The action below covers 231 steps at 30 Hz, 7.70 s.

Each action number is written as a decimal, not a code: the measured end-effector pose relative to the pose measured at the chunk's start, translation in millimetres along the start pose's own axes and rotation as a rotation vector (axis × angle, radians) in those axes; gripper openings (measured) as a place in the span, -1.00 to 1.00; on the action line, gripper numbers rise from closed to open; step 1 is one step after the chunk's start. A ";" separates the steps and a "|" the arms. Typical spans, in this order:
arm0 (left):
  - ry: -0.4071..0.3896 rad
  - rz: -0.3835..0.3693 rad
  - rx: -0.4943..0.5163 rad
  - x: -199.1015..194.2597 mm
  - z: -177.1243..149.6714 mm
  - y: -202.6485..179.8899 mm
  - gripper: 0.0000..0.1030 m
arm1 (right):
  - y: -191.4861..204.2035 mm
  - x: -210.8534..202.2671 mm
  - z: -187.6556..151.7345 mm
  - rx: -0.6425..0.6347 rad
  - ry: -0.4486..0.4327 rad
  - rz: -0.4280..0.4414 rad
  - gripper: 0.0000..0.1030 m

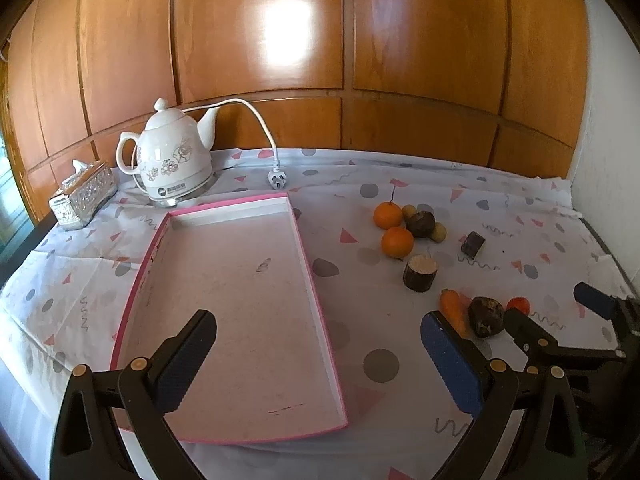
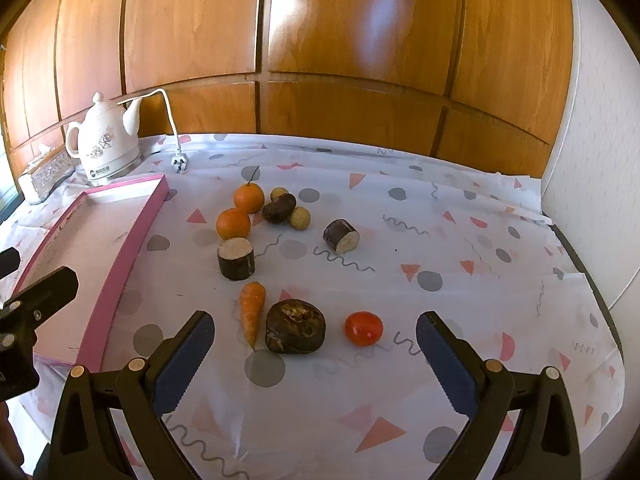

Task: Organize fruits
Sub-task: 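Move both grippers toward the fruits beside the tray, then grasp the dark round fruit with the left gripper while the right grasps the red tomato, then carry both items to the tray and release them inside, then grasp the carrot with the right gripper while the left grasps the cut log piece, then carry the log piece and carrot into the tray and release both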

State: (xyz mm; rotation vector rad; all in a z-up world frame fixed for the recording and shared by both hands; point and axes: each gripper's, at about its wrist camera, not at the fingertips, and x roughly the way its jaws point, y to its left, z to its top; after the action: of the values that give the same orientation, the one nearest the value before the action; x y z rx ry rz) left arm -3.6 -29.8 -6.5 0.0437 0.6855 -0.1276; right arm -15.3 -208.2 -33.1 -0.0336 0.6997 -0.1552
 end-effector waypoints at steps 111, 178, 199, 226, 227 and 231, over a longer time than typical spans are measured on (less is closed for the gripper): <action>0.118 0.024 -0.127 45.2 6.6 43.9 -0.05 | 7.8 28.3 13.4 -0.054 0.078 0.324 -0.46; 0.118 -0.126 -0.048 39.5 14.1 8.0 0.47 | -3.3 85.9 -1.5 0.010 0.194 0.186 -0.60; 0.205 -0.203 0.033 78.3 21.2 -47.3 0.18 | -41.5 86.5 -17.0 0.078 0.120 0.141 -0.60; 0.249 -0.189 0.039 152.0 31.6 -95.3 -0.28 | -40.9 87.3 -17.7 0.079 0.101 0.138 -0.59; 0.245 -0.193 0.042 151.0 30.7 -95.1 -0.29 | -40.7 87.3 -17.7 0.078 0.101 0.137 -0.59; 0.247 -0.199 0.034 139.3 24.7 -87.2 -0.29 | -40.1 87.2 -17.6 0.073 0.101 0.133 -0.59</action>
State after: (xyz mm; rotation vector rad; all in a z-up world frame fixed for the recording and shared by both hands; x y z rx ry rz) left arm 107.2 -132.7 -75.4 0.0243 0.9342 -0.3290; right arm 33.9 -260.7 -99.0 0.0907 0.7945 -0.0549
